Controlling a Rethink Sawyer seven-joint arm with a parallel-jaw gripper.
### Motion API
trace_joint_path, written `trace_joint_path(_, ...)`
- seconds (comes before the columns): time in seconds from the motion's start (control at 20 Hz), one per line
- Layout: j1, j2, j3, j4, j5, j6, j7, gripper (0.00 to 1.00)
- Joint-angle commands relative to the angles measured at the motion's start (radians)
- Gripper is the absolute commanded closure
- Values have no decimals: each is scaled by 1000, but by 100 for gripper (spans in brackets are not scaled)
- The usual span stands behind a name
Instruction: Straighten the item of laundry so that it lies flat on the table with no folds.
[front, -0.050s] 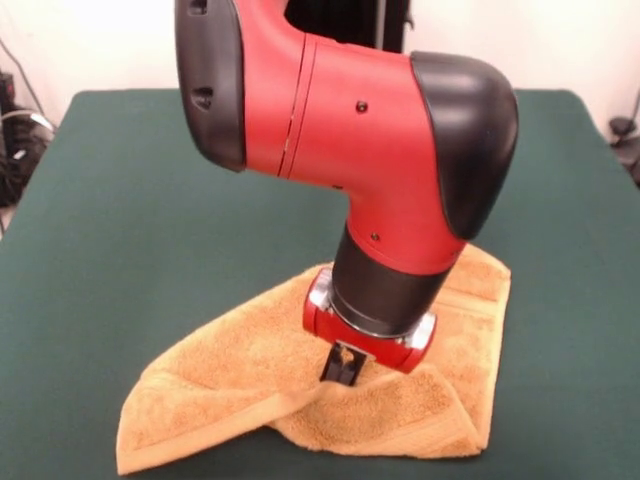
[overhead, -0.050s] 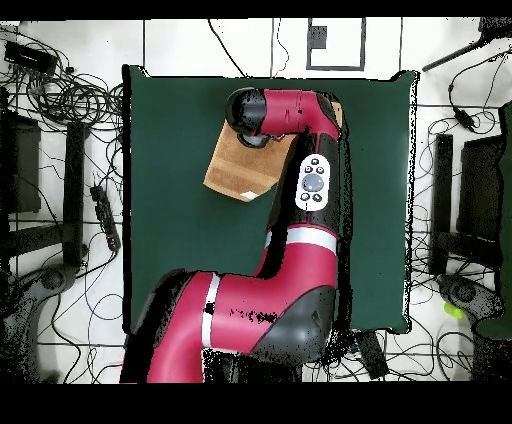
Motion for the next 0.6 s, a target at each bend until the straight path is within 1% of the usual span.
trace_joint_path(0.05,15,87,88,-33,21,62,46,100)
trace_joint_path(0.25,42,5,77,64,43,77,113,100)
trace_joint_path(0.45,70,-68,57,171,12,-35,116,100)
trace_joint_path(0.6,90,-98,37,212,-36,-147,93,100)
